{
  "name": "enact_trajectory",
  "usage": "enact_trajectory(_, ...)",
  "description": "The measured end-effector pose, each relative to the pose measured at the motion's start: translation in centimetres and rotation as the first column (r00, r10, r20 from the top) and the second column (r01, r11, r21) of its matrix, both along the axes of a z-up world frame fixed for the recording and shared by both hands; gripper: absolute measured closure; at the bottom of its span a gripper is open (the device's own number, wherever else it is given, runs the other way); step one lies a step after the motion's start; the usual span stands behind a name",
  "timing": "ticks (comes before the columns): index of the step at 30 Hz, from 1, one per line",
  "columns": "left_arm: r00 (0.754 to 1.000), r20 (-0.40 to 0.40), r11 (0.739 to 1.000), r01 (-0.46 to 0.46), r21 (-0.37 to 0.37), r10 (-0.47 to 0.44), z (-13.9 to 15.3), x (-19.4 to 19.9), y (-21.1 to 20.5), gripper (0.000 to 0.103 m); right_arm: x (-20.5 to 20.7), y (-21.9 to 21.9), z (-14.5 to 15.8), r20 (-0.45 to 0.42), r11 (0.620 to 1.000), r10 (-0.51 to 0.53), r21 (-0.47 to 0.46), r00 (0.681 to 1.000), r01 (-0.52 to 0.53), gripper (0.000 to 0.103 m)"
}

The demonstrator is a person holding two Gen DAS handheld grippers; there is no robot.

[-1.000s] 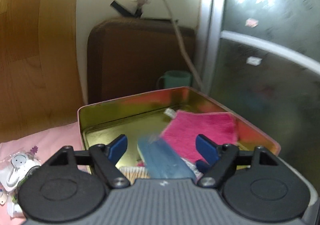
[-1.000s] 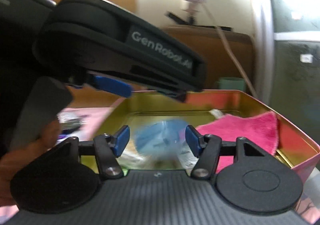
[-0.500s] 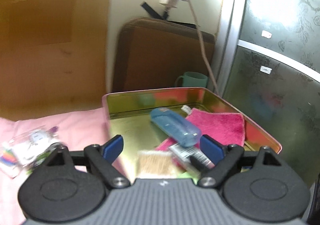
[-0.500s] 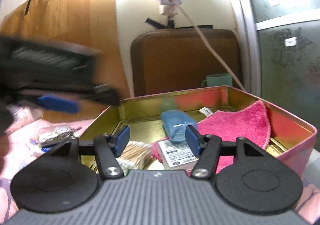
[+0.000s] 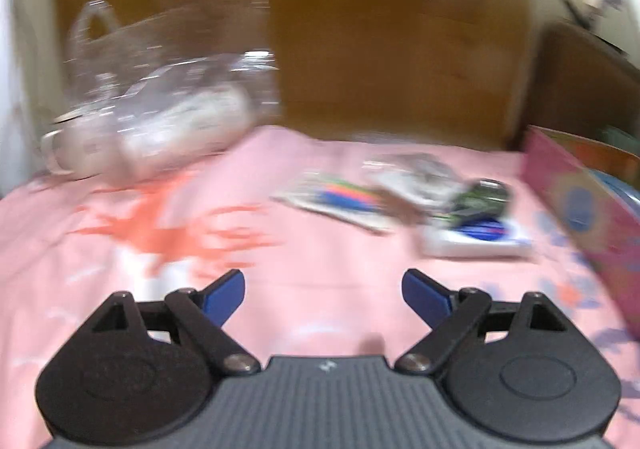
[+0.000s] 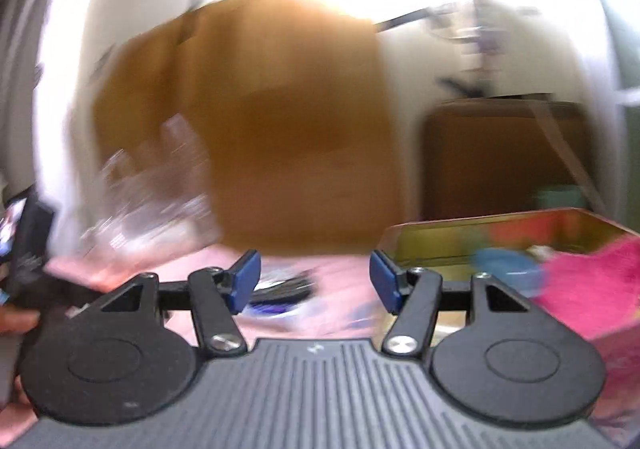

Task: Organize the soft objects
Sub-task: 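Move the right tool over the green correction-tape roller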

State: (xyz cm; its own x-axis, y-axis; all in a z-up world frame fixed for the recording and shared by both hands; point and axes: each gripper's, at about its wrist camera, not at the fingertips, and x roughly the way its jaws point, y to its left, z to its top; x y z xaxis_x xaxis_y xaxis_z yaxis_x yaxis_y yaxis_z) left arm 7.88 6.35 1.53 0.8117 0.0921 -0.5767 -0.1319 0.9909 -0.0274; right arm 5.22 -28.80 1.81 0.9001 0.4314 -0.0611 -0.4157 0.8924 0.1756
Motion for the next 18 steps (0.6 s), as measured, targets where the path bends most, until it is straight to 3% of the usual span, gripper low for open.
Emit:
enact_trajectory(2, 0.999, 0.02, 0.999, -0.032, -0.013, 0.032, -0.4, -0.3, 1.5, 0.014, -0.3, 2.9, 0.3, -0.015, 0.995, 0.077, -0.059, 0.997, -0.078, 0.04)
enact_trajectory(4, 0.999, 0.015, 0.996, -0.029, -0.082, 0.03, -0.8, -0.2, 2.7, 0.014, 0.5, 5.9, 0.1, -0.075, 0.985, 0.138, -0.098, 0.988, -0.145, 0.04)
enact_trajectory(6, 0.999, 0.046, 0.994, -0.021, -0.108, 0.026, -0.6, -0.3, 3.1, 0.013, 2.0, 8.1, -0.3, -0.134, 0.981, 0.144, -0.114, 0.98, -0.159, 0.04)
enact_trajectory(10, 0.996, 0.093, 0.995, 0.02, -0.103, -0.01, -0.4, -0.9, 2.7, 0.013, 6.4, 11.4, -0.7, -0.248, 0.988, 0.067, -0.119, 0.967, -0.099, 0.037)
enact_trajectory(11, 0.995, 0.1, 0.994, 0.027, -0.103, -0.016, -0.4, -1.0, 2.5, 0.013, 7.3, 11.9, -0.8, -0.261, 0.99, 0.05, -0.118, 0.964, -0.083, 0.031)
enact_trajectory(13, 0.994, 0.102, 0.993, 0.037, -0.113, -0.025, -0.5, -1.2, 2.4, 0.013, 9.6, 13.1, -0.9, -0.282, 0.991, -0.001, -0.131, 0.959, -0.037, 0.022)
enact_trajectory(18, 0.996, 0.08, 0.987, 0.037, -0.158, -0.024, -0.8, -1.0, 3.0, 0.012, 14.6, 15.1, -2.1, -0.361, 0.981, -0.088, -0.195, 0.928, 0.017, 0.017)
